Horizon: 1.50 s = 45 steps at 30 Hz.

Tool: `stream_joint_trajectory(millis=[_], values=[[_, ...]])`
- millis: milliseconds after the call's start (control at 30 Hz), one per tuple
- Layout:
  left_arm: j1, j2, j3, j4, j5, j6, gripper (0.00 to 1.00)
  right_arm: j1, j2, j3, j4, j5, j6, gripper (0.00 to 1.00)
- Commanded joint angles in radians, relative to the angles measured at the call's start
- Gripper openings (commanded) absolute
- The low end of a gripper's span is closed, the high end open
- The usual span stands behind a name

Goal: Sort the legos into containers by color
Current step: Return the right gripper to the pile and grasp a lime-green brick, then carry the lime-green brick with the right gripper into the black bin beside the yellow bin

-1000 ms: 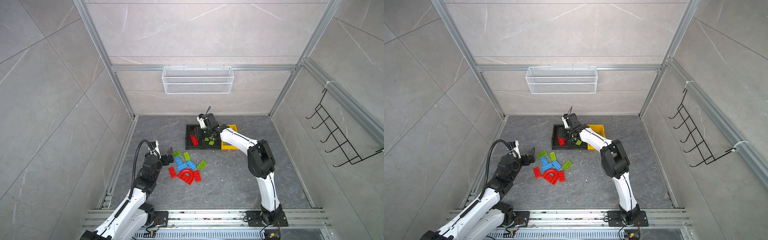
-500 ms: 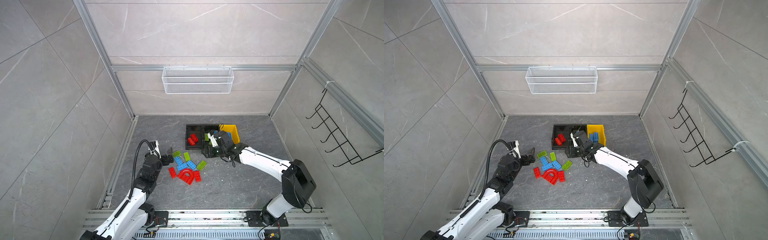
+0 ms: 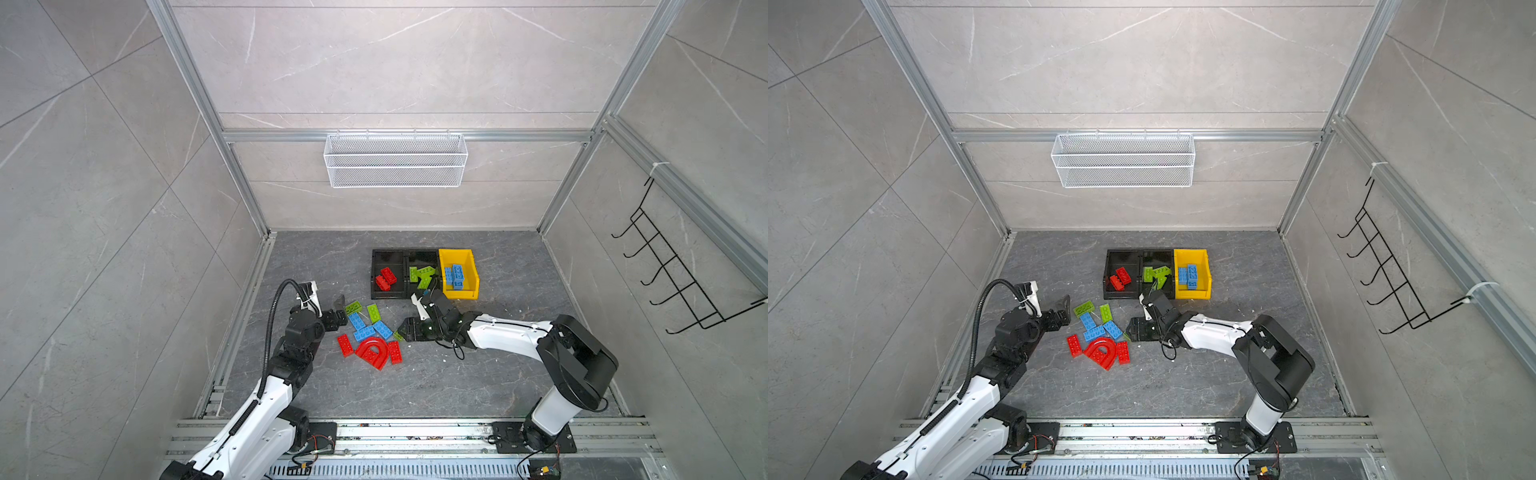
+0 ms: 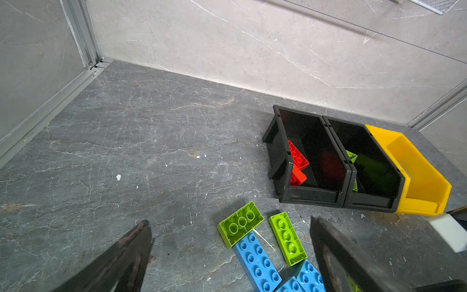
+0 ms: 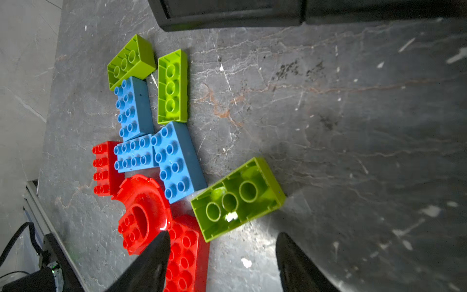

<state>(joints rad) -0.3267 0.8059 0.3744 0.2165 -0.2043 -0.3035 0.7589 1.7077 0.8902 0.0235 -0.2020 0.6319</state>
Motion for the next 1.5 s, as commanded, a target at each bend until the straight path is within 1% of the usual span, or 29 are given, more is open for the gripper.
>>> stream_joint_trajectory(millis=[0, 133, 367, 467, 667, 800, 1133, 1233, 1300, 1367, 1467], values=[[0.004, -0.005, 0.015, 0.026, 0.002, 0.003, 1.0, 0.0, 0.048, 0.031, 0.035, -0.011, 0.017, 0.69], [0.004, -0.007, 0.016, 0.024, 0.001, 0.004, 1.0, 0.0, 0.075, 0.051, 0.03, -0.005, 0.013, 0.69], [0.004, -0.01, 0.015, 0.023, -0.001, 0.006, 1.0, 0.0, 0.138, 0.136, -0.02, 0.003, -0.025, 0.69], [0.004, -0.014, 0.018, 0.019, -0.002, 0.007, 1.0, -0.001, 0.168, 0.19, -0.082, 0.036, -0.05, 0.68], [0.005, -0.02, 0.016, 0.017, -0.007, 0.009, 1.0, 0.006, 0.208, 0.276, -0.255, 0.133, -0.124, 0.6], [0.003, -0.02, 0.015, 0.017, -0.004, 0.006, 1.0, 0.028, 0.228, 0.331, -0.341, 0.19, -0.17, 0.6], [0.004, -0.017, 0.016, 0.018, -0.004, 0.006, 1.0, 0.047, 0.286, 0.399, -0.362, 0.168, -0.192, 0.59], [0.003, -0.017, 0.016, 0.019, -0.005, 0.006, 1.0, 0.056, 0.307, 0.424, -0.389, 0.185, -0.199, 0.58], [0.005, -0.017, 0.015, 0.018, -0.006, 0.006, 1.0, 0.058, 0.314, 0.431, -0.403, 0.198, -0.201, 0.55], [0.003, -0.019, 0.016, 0.018, -0.004, 0.006, 1.0, 0.057, 0.313, 0.43, -0.414, 0.213, -0.205, 0.49], [0.004, -0.022, 0.017, 0.017, -0.003, 0.006, 1.0, 0.057, 0.298, 0.427, -0.45, 0.257, -0.213, 0.44]])
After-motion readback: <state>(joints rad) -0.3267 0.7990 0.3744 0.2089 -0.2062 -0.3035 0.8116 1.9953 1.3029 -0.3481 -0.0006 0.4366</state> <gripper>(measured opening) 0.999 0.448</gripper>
